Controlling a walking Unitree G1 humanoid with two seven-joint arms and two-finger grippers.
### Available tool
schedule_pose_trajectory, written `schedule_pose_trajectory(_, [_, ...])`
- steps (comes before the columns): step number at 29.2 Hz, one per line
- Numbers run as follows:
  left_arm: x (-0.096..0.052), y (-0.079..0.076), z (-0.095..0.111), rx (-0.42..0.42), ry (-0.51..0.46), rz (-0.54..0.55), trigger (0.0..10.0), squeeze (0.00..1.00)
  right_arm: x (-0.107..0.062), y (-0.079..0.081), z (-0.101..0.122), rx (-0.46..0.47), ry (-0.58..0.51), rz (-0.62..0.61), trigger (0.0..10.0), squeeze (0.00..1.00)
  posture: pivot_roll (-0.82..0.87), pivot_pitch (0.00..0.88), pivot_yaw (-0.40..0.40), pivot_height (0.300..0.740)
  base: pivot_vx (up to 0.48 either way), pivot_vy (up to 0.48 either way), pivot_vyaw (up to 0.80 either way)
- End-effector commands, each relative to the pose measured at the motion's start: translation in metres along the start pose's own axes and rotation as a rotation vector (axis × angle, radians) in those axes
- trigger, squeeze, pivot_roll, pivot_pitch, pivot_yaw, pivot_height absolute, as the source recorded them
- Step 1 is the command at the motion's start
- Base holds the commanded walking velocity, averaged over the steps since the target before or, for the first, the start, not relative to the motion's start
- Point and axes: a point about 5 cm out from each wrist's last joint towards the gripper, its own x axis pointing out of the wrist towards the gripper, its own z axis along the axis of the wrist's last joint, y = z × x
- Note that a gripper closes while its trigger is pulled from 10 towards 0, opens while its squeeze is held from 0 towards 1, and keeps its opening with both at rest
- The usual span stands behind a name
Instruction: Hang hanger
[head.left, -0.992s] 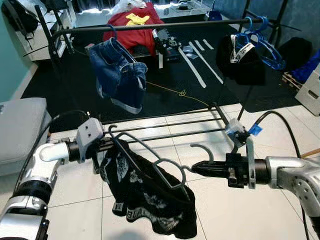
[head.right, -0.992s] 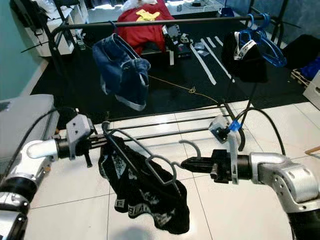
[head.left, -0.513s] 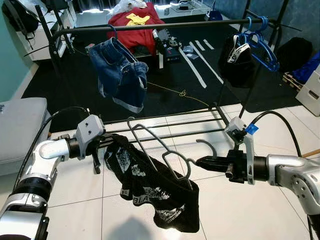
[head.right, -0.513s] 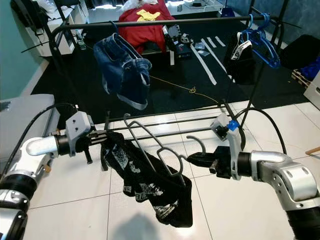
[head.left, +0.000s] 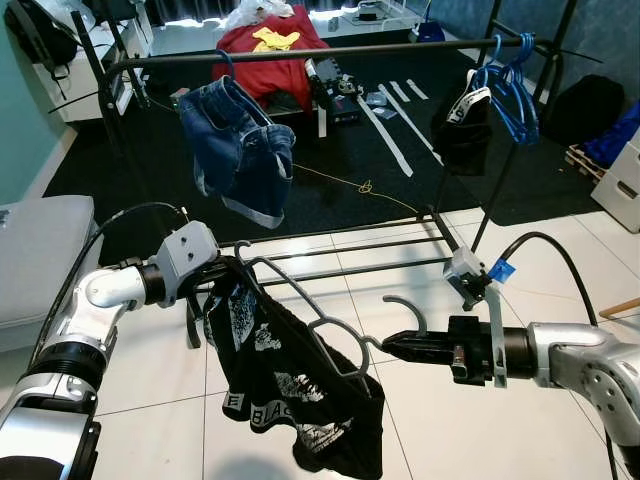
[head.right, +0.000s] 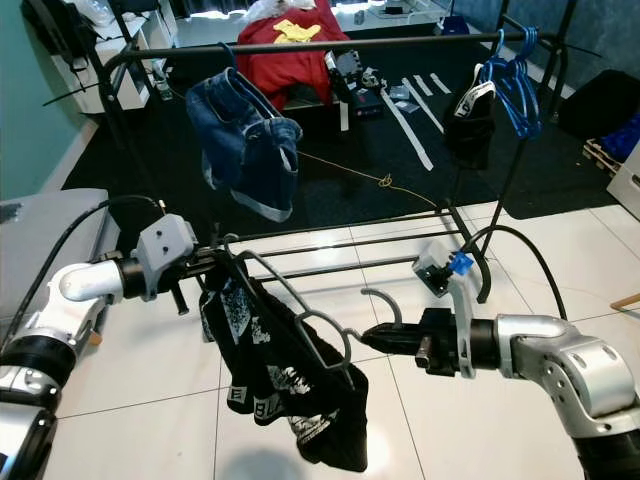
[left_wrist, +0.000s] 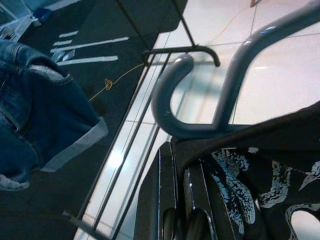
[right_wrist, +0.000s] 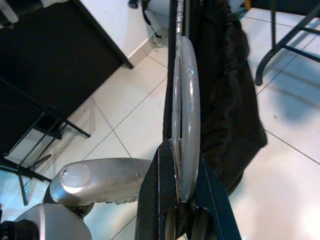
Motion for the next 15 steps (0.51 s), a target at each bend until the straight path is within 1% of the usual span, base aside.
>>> schedule_pose_trajectory(1, [0.0, 0.017, 0.012, 0.049, -0.038, 0.073, 0.0, 0.0, 0.009, 0.007, -0.012, 0.036, 0.051, 0.042, 0.0, 0.0, 0.01, 0.108, 0.083, 0.74, 0.0, 0.0, 0.0])
schedule_pose_trajectory(4, [0.001, 0.019, 0.015, 0.062, -0.047, 0.079, 0.0, 0.0, 0.011, 0.007, -0.015, 0.046, 0.061, 0.04, 0.0, 0.0, 0.01, 0.108, 0.083, 0.74, 0.0, 0.0, 0.0])
schedule_pose_trajectory(6, [0.0, 0.024, 0.018, 0.096, -0.038, 0.077, 0.0, 0.0, 0.01, 0.003, -0.019, 0.066, 0.08, 0.005, 0.0, 0.0, 0.01, 0.112, 0.084, 0.74, 0.0, 0.0, 0.0])
schedule_pose_trajectory(9, [-0.002, 0.025, 0.018, 0.108, -0.03, 0.078, 0.0, 0.0, 0.009, 0.002, -0.02, 0.071, 0.086, -0.012, 0.0, 0.0, 0.01, 0.113, 0.085, 0.74, 0.0, 0.0, 0.0])
schedule_pose_trajectory(11, [-0.006, 0.03, 0.017, 0.121, -0.014, 0.096, 0.0, 0.0, 0.005, -0.002, -0.02, 0.079, 0.081, -0.054, 0.0, 0.0, 0.01, 0.115, 0.083, 0.74, 0.0, 0.0, 0.0])
schedule_pose_trajectory(15, [-0.009, 0.032, 0.016, 0.127, 0.0, 0.105, 0.0, 0.0, 0.002, -0.006, -0.019, 0.08, 0.068, -0.089, 0.0, 0.0, 0.01, 0.12, 0.082, 0.74, 0.0, 0.0, 0.0])
